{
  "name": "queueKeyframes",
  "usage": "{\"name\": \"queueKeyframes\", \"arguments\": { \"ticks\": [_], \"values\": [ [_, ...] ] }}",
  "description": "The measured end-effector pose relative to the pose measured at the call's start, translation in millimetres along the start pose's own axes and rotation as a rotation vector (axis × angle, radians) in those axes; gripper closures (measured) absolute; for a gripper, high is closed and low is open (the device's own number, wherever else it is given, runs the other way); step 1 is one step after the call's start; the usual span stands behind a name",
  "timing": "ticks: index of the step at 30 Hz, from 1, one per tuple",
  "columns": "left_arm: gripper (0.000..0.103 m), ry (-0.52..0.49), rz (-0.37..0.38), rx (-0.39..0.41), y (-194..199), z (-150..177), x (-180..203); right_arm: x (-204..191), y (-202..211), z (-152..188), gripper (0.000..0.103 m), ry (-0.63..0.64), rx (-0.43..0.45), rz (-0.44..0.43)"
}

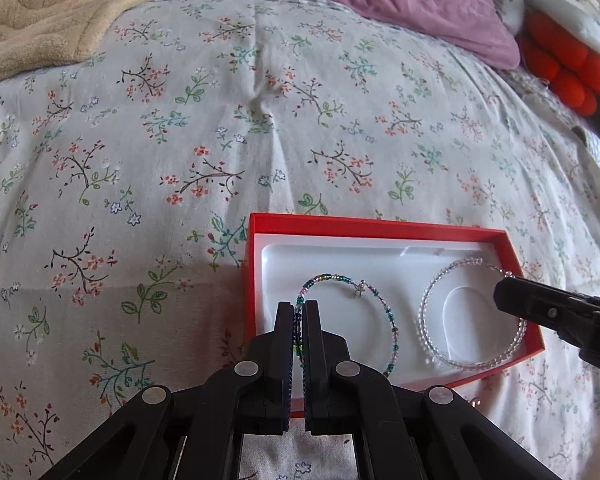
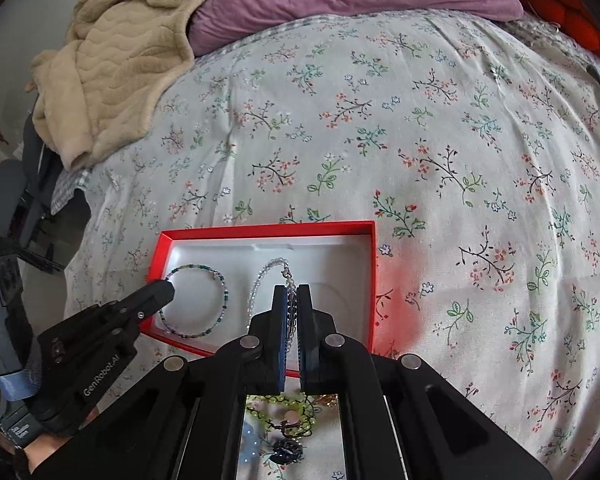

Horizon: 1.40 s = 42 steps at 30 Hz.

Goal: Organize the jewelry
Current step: 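Lift both held bracelets and carry them into the red box, then open both tools to drop the bracelets into the box, then withdraw, then lower the left tool onto the gold ring and close on it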

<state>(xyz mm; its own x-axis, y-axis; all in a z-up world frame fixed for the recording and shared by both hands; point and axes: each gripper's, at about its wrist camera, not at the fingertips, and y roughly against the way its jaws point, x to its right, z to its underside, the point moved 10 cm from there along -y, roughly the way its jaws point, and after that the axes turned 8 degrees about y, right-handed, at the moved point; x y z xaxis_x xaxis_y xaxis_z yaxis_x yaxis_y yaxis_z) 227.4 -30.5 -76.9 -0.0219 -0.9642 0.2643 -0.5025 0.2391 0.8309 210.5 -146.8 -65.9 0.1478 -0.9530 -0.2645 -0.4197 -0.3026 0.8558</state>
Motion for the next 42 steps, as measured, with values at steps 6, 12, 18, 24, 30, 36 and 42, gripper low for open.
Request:
{"name": "queueKeyframes", "arguments": {
  "ticks": [6,12,18,24,30,36,42],
  "values": [
    [0.099,-0.016,0.003,0.015,5.6,-1.1,6.2,7.4,5.5,-0.4,0.085,-0.007,-0.002,0.013],
    [0.078,-0.058,0.004,0.036,21.1,3.4,16.7,5.6,22.4,1.5,0.058,0.012,0.018,0.015],
    [0.04,-0.095,-0.006,0.05,39.7,13.2,19.3,8.1,41.1,12.1,0.055,0.038,0.02,0.05],
    [0.017,-0.111,-0.036,0.055,56.7,27.9,10.2,12.3,58.5,29.0,0.043,0.058,0.02,0.08],
    [0.01,-0.129,-0.085,0.024,61.0,46.1,-1.7,13.5,68.1,49.4,0.038,0.073,0.006,0.105],
    [0.009,-0.146,-0.097,-0.029,58.9,69.9,-11.7,13.4,64.7,75.8,0.035,0.079,-0.046,0.114],
    [0.009,-0.136,-0.096,-0.08,53.8,91.5,-23.6,16.3,58.3,99.6,0.035,0.114,-0.102,0.153]
  ]
}}
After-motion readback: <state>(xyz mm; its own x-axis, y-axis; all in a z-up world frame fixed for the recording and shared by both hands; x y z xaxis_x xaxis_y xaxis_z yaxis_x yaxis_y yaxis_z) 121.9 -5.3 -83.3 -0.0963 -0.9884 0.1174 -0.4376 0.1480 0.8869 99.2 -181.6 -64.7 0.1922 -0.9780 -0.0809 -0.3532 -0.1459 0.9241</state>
